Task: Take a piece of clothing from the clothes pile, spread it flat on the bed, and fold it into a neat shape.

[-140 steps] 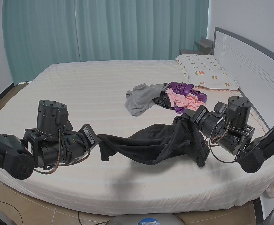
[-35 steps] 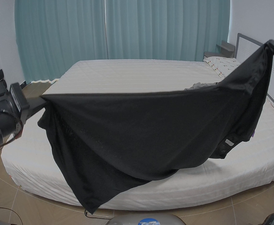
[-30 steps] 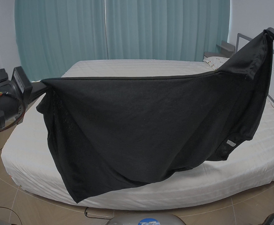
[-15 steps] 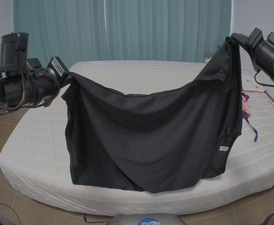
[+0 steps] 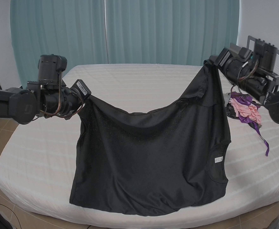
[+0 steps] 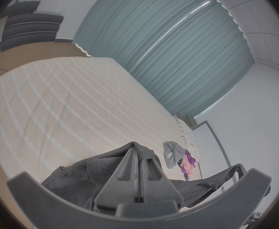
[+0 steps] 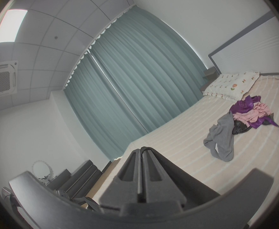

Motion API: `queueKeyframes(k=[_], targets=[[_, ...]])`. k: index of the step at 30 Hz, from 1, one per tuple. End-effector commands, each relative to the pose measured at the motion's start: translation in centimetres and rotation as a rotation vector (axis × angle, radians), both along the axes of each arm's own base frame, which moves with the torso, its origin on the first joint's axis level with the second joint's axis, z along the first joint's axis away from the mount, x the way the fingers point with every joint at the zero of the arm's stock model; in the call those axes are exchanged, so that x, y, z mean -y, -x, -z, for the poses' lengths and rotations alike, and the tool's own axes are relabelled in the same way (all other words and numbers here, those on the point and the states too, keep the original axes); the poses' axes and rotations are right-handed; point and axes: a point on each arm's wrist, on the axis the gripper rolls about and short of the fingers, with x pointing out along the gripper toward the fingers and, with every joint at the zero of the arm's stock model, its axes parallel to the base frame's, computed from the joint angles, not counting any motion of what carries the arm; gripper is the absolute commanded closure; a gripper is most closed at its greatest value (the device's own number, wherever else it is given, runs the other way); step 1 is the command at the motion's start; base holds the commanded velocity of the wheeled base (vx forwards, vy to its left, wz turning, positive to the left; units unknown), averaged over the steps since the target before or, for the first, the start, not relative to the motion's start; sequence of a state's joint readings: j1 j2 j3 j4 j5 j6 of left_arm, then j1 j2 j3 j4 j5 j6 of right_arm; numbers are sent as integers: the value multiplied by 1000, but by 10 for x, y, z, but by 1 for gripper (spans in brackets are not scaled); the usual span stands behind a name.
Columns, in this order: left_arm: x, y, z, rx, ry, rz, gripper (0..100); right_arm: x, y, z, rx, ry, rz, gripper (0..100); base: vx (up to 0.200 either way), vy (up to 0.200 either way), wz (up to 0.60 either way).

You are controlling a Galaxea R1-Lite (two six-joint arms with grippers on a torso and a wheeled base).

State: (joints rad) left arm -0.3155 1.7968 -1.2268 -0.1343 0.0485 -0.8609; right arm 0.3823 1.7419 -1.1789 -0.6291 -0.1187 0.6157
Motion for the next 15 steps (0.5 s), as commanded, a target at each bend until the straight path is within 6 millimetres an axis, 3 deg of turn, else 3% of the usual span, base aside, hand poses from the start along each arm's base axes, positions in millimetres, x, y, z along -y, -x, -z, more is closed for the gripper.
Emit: queueKeyframes(k=[1,7,11,15], targets=[[6,-43,58,-144,-4,-38,100,-15,-48,67,-135,46,11,100,0,0,0],[8,-70,99,-224,-20,-55,100,-21,-79,121,-197,71,35,100,0,0,0],[10,-77,110,-253,7,-55,100,-20,-87,142,-241,86,43,100,0,0,0],[12,-89,125,-275,23,-59,100,-14,-104,175,-301,102,69,100,0,0,0]])
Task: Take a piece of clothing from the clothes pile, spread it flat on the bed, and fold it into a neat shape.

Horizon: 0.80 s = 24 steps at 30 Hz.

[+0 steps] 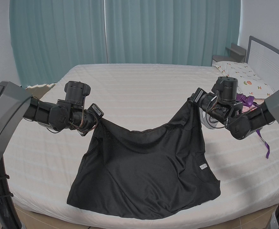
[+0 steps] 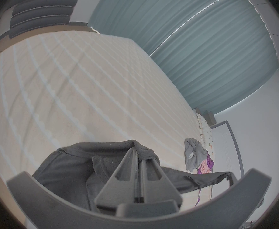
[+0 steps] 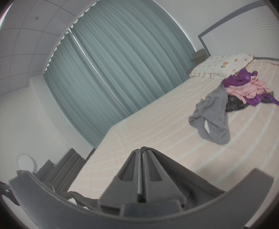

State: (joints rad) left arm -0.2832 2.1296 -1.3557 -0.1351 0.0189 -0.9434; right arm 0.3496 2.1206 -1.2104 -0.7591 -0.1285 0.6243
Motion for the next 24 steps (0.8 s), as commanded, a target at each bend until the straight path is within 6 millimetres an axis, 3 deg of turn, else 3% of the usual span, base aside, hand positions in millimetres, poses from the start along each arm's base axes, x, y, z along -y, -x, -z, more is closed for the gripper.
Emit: queueKeyframes(k=[1,2,4,5,10,15,16,17,19,20,24], targets=[[3,-20,35,-61,-1,-9,100,4,-24,55,-104,35,28,100,0,0,0],[3,-22,38,-66,-1,-8,0,3,-27,61,-114,38,28,100,0,0,0],[5,-26,46,-75,-4,-8,0,4,-30,74,-142,46,24,100,0,0,0],[6,-28,49,-80,-7,-8,0,4,-31,79,-154,52,20,0,0,0,0],[4,-36,66,-104,-14,-17,0,1,-39,103,-198,59,4,0,0,0,0],[-11,-41,79,-139,-23,-54,0,14,-43,124,-247,91,43,0,0,0,0],[-20,-45,80,-141,-23,-74,0,20,-44,139,-273,121,51,0,0,0,0],[-26,-47,81,-133,-27,-94,0,26,-46,141,-274,126,67,0,0,0,0],[-32,-50,83,-127,-32,-112,0,32,-49,138,-264,117,84,0,0,0,0],[-44,-55,88,-111,-54,-177,0,50,-56,123,-231,49,134,0,0,0,0],[-57,-55,91,-103,-54,-209,0,64,-61,112,-229,-109,192,0,0,0,0]])
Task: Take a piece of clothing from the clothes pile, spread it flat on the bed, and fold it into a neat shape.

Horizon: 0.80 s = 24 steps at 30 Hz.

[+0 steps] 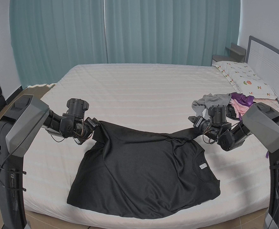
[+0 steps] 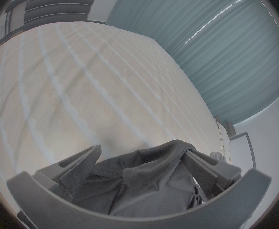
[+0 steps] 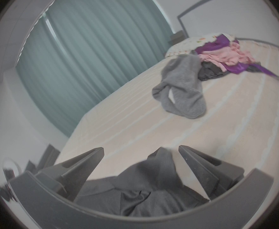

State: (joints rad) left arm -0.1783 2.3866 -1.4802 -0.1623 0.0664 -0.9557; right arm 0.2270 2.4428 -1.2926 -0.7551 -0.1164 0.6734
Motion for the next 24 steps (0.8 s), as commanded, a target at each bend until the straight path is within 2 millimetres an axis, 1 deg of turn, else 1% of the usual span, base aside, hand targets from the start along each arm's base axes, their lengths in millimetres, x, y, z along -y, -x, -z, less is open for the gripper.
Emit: queueKeyframes(k=[1,3,6,7,11,13,15,16,19,24], targets=[[-23,-2,13,-16,-10,-57,0,27,-6,-13,9,-137,80,0,0,0,0],[-24,1,18,-32,-18,-53,0,34,1,-8,-34,-145,57,0,0,0,0],[-24,6,20,-57,3,-30,0,41,10,-11,-61,-173,7,0,0,0,0],[-24,8,18,-62,20,-12,0,42,13,-12,-70,-180,-9,0,0,0,0],[-24,27,8,-117,100,82,0,50,26,-14,-99,-196,-42,0,0,0,0],[-25,31,5,-126,104,110,0,51,30,-12,-111,-195,-39,0,0,0,0],[-26,32,4,-123,100,115,0,51,30,-12,-114,-195,-39,0,0,0,0],[-28,32,5,-125,94,119,0,53,36,-7,-135,-191,-36,0,0,0,0],[-27,29,6,-119,100,121,0,52,46,-1,-171,-181,-33,0,0,0,0],[-24,28,10,-122,104,129,0,50,60,0,-188,-171,-42,0,0,0,0]])
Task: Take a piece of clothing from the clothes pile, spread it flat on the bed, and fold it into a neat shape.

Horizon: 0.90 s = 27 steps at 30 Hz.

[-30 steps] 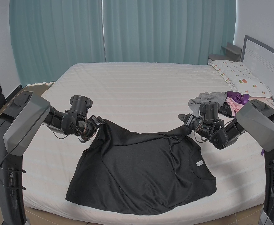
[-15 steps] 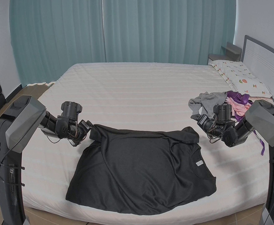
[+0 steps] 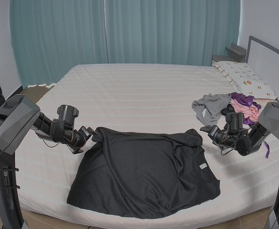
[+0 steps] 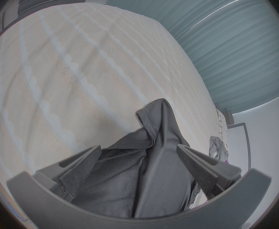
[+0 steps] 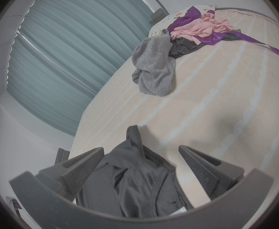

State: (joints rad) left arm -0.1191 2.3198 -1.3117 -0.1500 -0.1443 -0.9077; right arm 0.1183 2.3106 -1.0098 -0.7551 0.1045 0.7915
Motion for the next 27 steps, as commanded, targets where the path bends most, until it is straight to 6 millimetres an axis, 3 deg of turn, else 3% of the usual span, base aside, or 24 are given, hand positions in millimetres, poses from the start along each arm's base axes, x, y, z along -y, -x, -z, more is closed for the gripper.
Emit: queueKeyframes(k=[1,8,19,27], targets=[[2,-1,1,3,4,8,0,-2,13,-3,-5,9,-10,0,0,0,0],[3,-2,6,-17,36,-19,0,-15,3,10,0,33,-51,0,0,0,0],[-6,60,5,-6,156,-69,0,-36,-13,34,-16,37,-81,0,0,0,0],[-6,80,0,96,210,-80,0,-49,-21,37,-34,41,-106,0,0,0,0]])
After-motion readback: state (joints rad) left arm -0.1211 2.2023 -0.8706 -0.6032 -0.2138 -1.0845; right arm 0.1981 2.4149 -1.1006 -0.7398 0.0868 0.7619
